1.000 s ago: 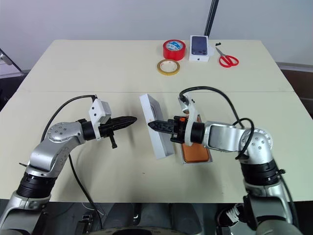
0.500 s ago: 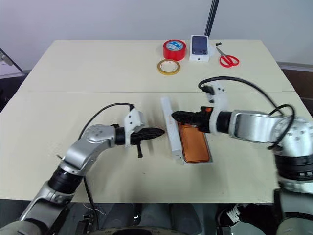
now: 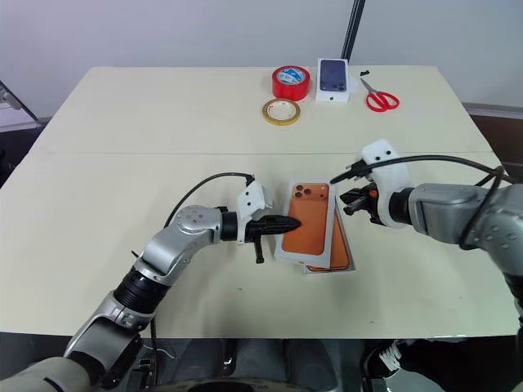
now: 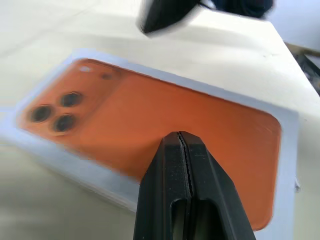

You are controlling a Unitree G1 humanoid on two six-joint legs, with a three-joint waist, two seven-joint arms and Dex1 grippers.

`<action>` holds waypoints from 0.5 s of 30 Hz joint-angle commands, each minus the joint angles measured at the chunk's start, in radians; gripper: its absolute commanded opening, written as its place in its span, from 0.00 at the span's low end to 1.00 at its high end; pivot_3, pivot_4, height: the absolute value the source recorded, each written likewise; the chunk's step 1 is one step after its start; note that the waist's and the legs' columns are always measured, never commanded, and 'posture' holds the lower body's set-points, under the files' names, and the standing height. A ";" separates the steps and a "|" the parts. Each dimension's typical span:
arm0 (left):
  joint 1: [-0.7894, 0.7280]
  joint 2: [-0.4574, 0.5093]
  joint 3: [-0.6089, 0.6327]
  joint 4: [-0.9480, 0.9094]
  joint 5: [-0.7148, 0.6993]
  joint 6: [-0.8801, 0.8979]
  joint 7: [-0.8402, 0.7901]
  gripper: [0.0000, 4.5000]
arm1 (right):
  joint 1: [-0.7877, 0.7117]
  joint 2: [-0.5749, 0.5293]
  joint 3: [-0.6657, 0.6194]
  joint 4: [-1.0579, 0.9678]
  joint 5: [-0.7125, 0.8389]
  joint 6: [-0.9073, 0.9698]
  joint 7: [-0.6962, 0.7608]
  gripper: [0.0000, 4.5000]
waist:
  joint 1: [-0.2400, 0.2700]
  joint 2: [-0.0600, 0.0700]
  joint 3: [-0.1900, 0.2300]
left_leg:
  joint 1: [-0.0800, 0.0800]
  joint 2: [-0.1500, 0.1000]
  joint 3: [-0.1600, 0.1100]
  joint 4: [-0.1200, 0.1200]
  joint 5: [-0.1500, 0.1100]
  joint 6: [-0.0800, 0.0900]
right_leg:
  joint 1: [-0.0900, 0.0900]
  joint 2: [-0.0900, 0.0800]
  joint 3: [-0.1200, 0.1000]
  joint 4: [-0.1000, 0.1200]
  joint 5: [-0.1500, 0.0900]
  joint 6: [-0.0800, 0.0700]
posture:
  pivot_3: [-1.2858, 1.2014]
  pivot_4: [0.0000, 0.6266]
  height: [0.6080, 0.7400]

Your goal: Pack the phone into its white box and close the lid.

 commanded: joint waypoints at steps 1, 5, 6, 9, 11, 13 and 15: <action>-0.011 0.030 0.073 -0.048 -0.014 0.057 0.047 0.00 | 0.018 -0.012 0.027 -0.025 -0.173 -0.080 0.101 0.01 | 0.000 0.000 0.000 | 0.000 0.000 0.000 0.000 0.000 0.000 | 0.000 0.000 0.000 0.000 0.000 0.000 | 0.52 0.24 1.00; -0.021 0.087 0.089 -0.032 0.014 0.126 0.081 0.00 | 0.028 0.024 0.037 -0.026 -0.272 -0.098 0.175 0.01 | -0.002 0.000 0.000 | 0.000 0.000 0.000 0.000 0.000 0.000 | 0.000 0.000 0.000 0.000 0.000 0.000 | 0.52 0.24 1.00; -0.023 0.100 0.071 -0.024 0.027 0.138 0.080 0.00 | 0.027 0.031 0.043 -0.027 -0.295 -0.100 0.192 0.01 | -0.001 0.000 0.000 | 0.000 0.000 0.000 0.000 0.000 0.000 | 0.000 0.000 0.000 0.000 0.000 0.000 | 0.52 0.24 1.00; -0.028 0.116 0.012 -0.010 0.058 0.143 0.059 0.00 | 0.024 0.056 0.049 -0.027 -0.347 -0.096 0.234 0.01 | 0.001 0.000 0.000 | 0.000 0.000 0.000 0.000 0.000 0.000 | 0.000 0.000 0.000 0.000 0.000 0.000 | 0.52 0.24 1.00; -0.036 0.111 -0.025 -0.004 0.071 0.142 0.042 0.00 | 0.021 0.069 0.051 -0.031 -0.373 -0.088 0.262 0.01 | 0.004 0.000 0.000 | 0.000 -0.001 0.000 0.000 0.000 0.000 | 0.000 -0.001 0.000 0.000 0.000 0.000 | 0.52 0.24 1.00; -0.048 0.101 -0.058 0.008 0.082 0.139 0.027 0.00 | 0.018 0.079 0.056 -0.037 -0.399 -0.083 0.285 0.01 | 0.004 0.000 0.000 | 0.000 -0.001 0.000 0.001 0.000 0.000 | 0.001 -0.001 0.000 0.000 0.000 0.000 | 0.52 0.24 1.00; -0.064 0.082 -0.097 0.026 0.100 0.122 0.016 0.00 | 0.020 0.092 0.059 -0.045 -0.423 -0.079 0.304 0.01 | 0.002 0.000 0.000 | 0.000 -0.001 0.000 0.001 0.000 0.000 | 0.001 -0.001 0.000 0.000 0.000 0.000 | 0.52 0.24 1.00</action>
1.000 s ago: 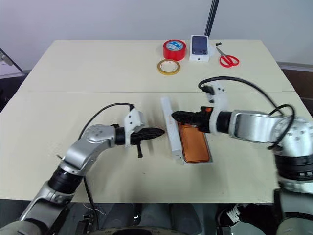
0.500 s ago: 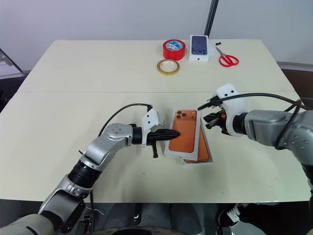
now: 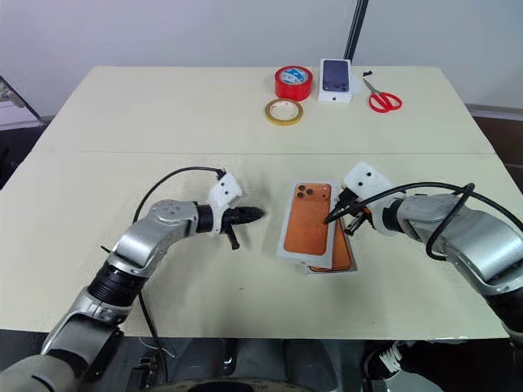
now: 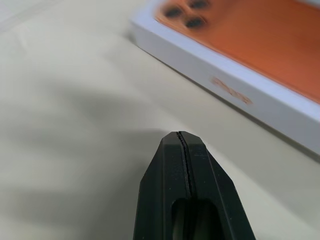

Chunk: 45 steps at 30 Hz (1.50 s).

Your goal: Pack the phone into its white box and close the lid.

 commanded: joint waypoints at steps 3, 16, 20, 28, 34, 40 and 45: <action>-0.056 -0.056 -0.058 0.015 0.024 -0.034 -0.025 0.00 | -0.012 0.037 -0.018 -0.048 -0.058 0.013 0.050 0.01 | -0.002 0.000 0.000 | 0.000 0.000 0.000 0.000 0.000 0.000 | 0.000 0.000 0.000 0.000 0.000 0.000 | 0.52 0.24 1.00; -0.070 -0.120 -0.059 -0.054 -0.038 0.032 -0.101 0.00 | 0.028 0.051 -0.063 -0.066 -0.129 0.049 0.128 0.01 | -0.003 0.000 0.000 | 0.000 0.000 0.000 0.000 0.000 0.000 | 0.000 0.001 0.000 0.000 0.000 0.000 | 0.52 0.24 1.00; -0.073 -0.122 -0.069 -0.062 -0.038 0.043 -0.115 0.00 | 0.054 0.050 -0.077 -0.078 -0.143 0.054 0.143 0.01 | -0.003 0.000 0.000 | 0.000 0.000 0.000 0.000 0.000 0.000 | 0.000 0.001 0.000 0.000 0.000 0.000 | 0.52 0.24 1.00; -0.072 -0.121 -0.078 -0.061 -0.034 0.047 -0.124 0.00 | 0.087 0.056 -0.096 -0.093 -0.165 0.069 0.160 0.01 | -0.002 0.000 0.000 | 0.000 0.000 0.000 0.000 0.000 0.000 | 0.000 0.001 0.000 0.000 0.000 0.000 | 0.52 0.24 1.00; -0.068 -0.113 -0.081 -0.052 -0.025 0.044 -0.123 0.00 | 0.104 0.061 -0.103 -0.112 -0.171 0.085 0.173 0.01 | -0.002 0.000 0.000 | 0.000 0.000 0.000 0.000 0.000 0.000 | 0.000 0.001 0.000 0.000 0.000 0.000 | 0.52 0.24 1.00; -0.070 -0.116 -0.075 -0.040 -0.024 0.042 -0.118 0.00 | 0.118 0.067 -0.107 -0.132 -0.171 0.103 0.177 0.01 | -0.002 0.000 0.000 | 0.000 0.000 0.000 0.001 0.000 0.000 | 0.001 0.001 0.000 0.000 0.000 0.000 | 0.52 0.24 1.00; -0.070 -0.114 -0.073 -0.041 -0.025 0.042 -0.120 0.00 | 0.126 0.070 -0.112 -0.138 -0.176 0.111 0.181 0.01 | -0.002 0.000 0.000 | 0.000 0.000 0.000 0.001 0.000 0.000 | 0.001 0.001 0.000 0.001 0.000 0.000 | 0.52 0.24 1.00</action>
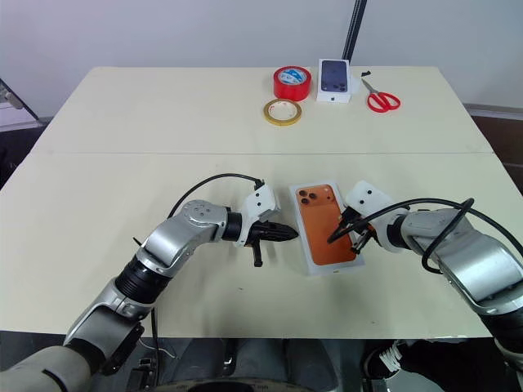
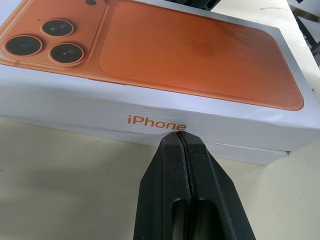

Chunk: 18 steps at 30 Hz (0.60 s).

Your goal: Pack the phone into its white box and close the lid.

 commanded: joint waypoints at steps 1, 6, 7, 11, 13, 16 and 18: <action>-0.012 -0.006 -0.003 -0.029 -0.007 -0.015 -0.003 0.00 | 0.003 0.009 -0.027 -0.055 0.007 -0.001 0.018 0.01 | 0.000 0.000 0.000 | 0.000 0.000 0.000 0.000 0.000 0.000 | 0.000 0.000 0.000 0.000 0.000 0.000 | 0.52 0.24 1.00; -0.012 0.000 -0.001 -0.026 -0.006 -0.017 -0.005 0.00 | 0.007 0.013 -0.025 -0.068 0.007 0.008 0.019 0.01 | 0.000 0.000 0.000 | 0.000 0.000 0.000 0.000 0.000 0.000 | 0.000 0.000 0.000 0.000 0.000 0.000 | 0.52 0.24 1.00; -0.012 0.001 -0.002 -0.025 -0.006 -0.018 -0.005 0.00 | 0.007 0.015 -0.024 -0.067 0.006 0.009 0.019 0.01 | 0.000 0.000 0.000 | 0.000 0.000 0.000 0.000 0.000 0.000 | 0.000 0.000 0.000 0.000 0.000 0.000 | 0.52 0.24 1.00; -0.010 0.002 -0.001 -0.023 -0.005 -0.018 -0.001 0.00 | 0.014 0.016 -0.024 -0.068 -0.001 0.009 0.017 0.01 | 0.000 0.000 0.000 | 0.000 0.000 0.000 0.000 0.000 0.000 | 0.000 0.000 0.000 0.000 0.000 0.000 | 0.52 0.24 1.00; -0.010 0.003 0.000 -0.019 -0.004 -0.020 0.000 0.00 | 0.017 0.012 -0.024 -0.066 -0.008 0.006 0.017 0.01 | 0.000 0.000 0.000 | 0.000 0.000 0.000 0.000 0.000 0.000 | 0.000 0.000 0.000 0.000 0.000 0.000 | 0.52 0.24 1.00; -0.005 0.013 0.022 -0.016 -0.007 -0.019 0.007 0.00 | 0.033 -0.017 -0.051 -0.054 -0.025 -0.011 0.026 0.01 | 0.001 0.000 0.000 | 0.000 0.000 0.000 0.000 0.000 0.000 | 0.000 0.000 0.000 0.000 0.000 0.000 | 0.52 0.24 1.00; -0.006 0.022 0.062 -0.018 -0.024 -0.007 0.014 0.00 | 0.052 -0.048 -0.099 -0.040 -0.035 -0.033 0.048 0.01 | 0.000 0.000 0.000 | 0.000 0.000 0.000 0.000 0.000 0.000 | 0.000 0.000 0.000 0.000 0.000 0.000 | 0.52 0.24 1.00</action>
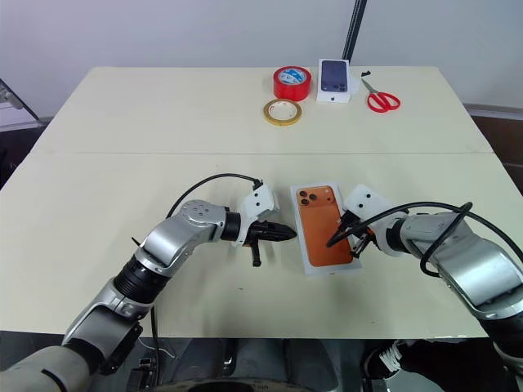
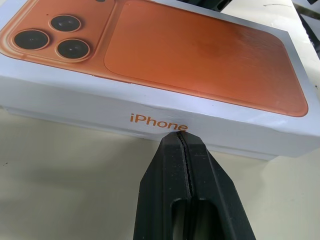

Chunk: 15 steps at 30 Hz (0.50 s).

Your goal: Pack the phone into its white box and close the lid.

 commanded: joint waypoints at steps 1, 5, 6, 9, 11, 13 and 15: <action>-0.010 0.008 0.082 -0.023 -0.038 0.004 0.015 0.00 | 0.027 -0.063 -0.117 -0.017 -0.012 -0.049 0.047 0.01 | 0.000 0.000 0.000 | 0.000 0.000 0.000 0.000 0.000 0.000 | 0.000 0.000 0.000 0.000 0.000 0.000 | 0.52 0.24 1.00; -0.036 -0.006 0.162 -0.025 -0.091 0.043 0.035 0.00 | 0.066 -0.102 -0.231 -0.037 0.025 -0.084 0.127 0.01 | -0.001 0.000 0.000 | 0.000 0.000 0.000 0.000 0.000 0.000 | 0.000 0.000 -0.001 0.000 0.000 0.000 | 0.52 0.24 1.00; -0.040 -0.007 0.168 -0.024 -0.095 0.045 0.037 0.00 | 0.074 -0.106 -0.248 -0.044 0.030 -0.091 0.143 0.01 | 0.000 0.000 0.000 | 0.001 0.000 0.000 0.000 0.000 0.000 | 0.001 0.000 -0.001 0.000 0.000 0.000 | 0.52 0.24 1.00; -0.049 -0.008 0.164 -0.011 -0.092 0.038 0.036 0.00 | 0.087 -0.107 -0.272 -0.057 0.031 -0.099 0.164 0.01 | 0.000 0.000 0.000 | 0.001 0.000 0.000 0.000 0.000 0.000 | 0.001 0.000 -0.001 0.000 0.000 0.000 | 0.52 0.24 1.00; -0.058 -0.015 0.157 0.002 -0.089 0.031 0.038 0.00 | 0.096 -0.100 -0.284 -0.075 0.041 -0.113 0.181 0.01 | 0.000 0.000 0.000 | 0.001 0.000 0.000 0.000 0.000 0.000 | 0.001 0.000 -0.001 0.000 0.000 0.000 | 0.52 0.24 1.00; -0.069 -0.023 0.141 0.014 -0.080 0.018 0.035 0.00 | 0.103 -0.090 -0.298 -0.111 0.070 -0.118 0.205 0.01 | 0.000 0.000 0.000 | 0.001 0.000 0.000 0.000 0.000 0.000 | 0.001 0.000 -0.001 0.000 0.000 0.000 | 0.52 0.24 1.00; -0.087 -0.041 0.124 0.039 -0.067 0.000 0.038 0.00 | 0.110 -0.079 -0.307 -0.151 0.104 -0.108 0.221 0.01 | 0.001 0.000 0.000 | 0.001 0.000 0.000 0.000 0.000 0.000 | 0.001 0.001 -0.001 0.000 0.000 0.000 | 0.52 0.24 1.00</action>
